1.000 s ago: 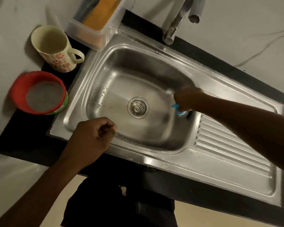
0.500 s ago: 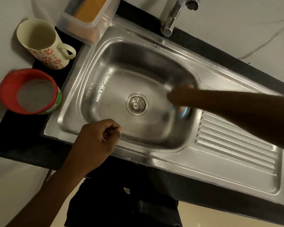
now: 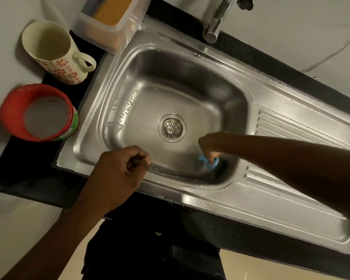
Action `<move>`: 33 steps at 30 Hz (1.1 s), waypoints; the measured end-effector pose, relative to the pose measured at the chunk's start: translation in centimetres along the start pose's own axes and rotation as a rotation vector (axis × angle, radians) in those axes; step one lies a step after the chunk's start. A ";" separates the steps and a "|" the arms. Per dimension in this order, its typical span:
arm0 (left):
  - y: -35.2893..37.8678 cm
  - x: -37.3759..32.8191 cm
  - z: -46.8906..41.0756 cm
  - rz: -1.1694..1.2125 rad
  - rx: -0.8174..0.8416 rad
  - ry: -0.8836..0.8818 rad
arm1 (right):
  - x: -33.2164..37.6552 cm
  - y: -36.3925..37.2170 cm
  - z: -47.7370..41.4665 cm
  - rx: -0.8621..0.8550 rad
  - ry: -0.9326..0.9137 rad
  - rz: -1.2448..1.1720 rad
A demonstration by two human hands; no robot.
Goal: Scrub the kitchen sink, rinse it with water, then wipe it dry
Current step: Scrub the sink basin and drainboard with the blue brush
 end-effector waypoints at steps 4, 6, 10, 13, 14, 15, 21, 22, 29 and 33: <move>-0.5 0.0 -0.3 -0.017 -0.002 0.000 | -2.0 -2.5 -0.4 -0.116 0.100 0.074; -0.5 0.1 -0.3 -0.021 0.002 -0.005 | -5.2 -5.5 0.3 -0.374 0.196 0.094; 0.1 -0.1 -0.3 -0.031 0.016 -0.018 | -3.6 -3.8 0.2 -0.407 0.168 0.133; 0.1 -0.4 -0.4 -0.033 0.008 -0.020 | 1.2 0.4 -0.5 -0.199 0.042 -0.017; 0.1 -0.4 -0.5 -0.035 0.006 -0.020 | 1.9 1.6 -0.5 -0.098 -0.006 -0.067; 0.0 -0.5 -0.6 -0.034 0.002 -0.019 | 2.1 2.3 -0.4 -0.011 -0.043 -0.118; 0.4 -0.6 -0.8 -0.057 0.023 0.004 | -4.8 -3.4 0.2 -0.339 0.170 -0.001; 0.6 -0.7 -0.8 -0.059 0.037 0.009 | -5.7 -4.3 0.8 -0.411 0.198 0.046; 0.4 -1.1 -0.7 -0.056 0.034 0.027 | 1.0 1.3 1.1 -0.117 0.037 -0.109; 0.4 -1.5 -0.6 -0.065 0.040 0.051 | 1.7 2.7 0.5 0.261 -0.013 -0.033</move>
Point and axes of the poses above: each hand's wrist, its own z-axis away from the middle knuckle, its own y-axis out of the palm, x = y × z, the point moved 8 cm from there along -z, towards the middle knuckle, and after that the axes turned 3 degrees about -y, right-handed, at the moved point
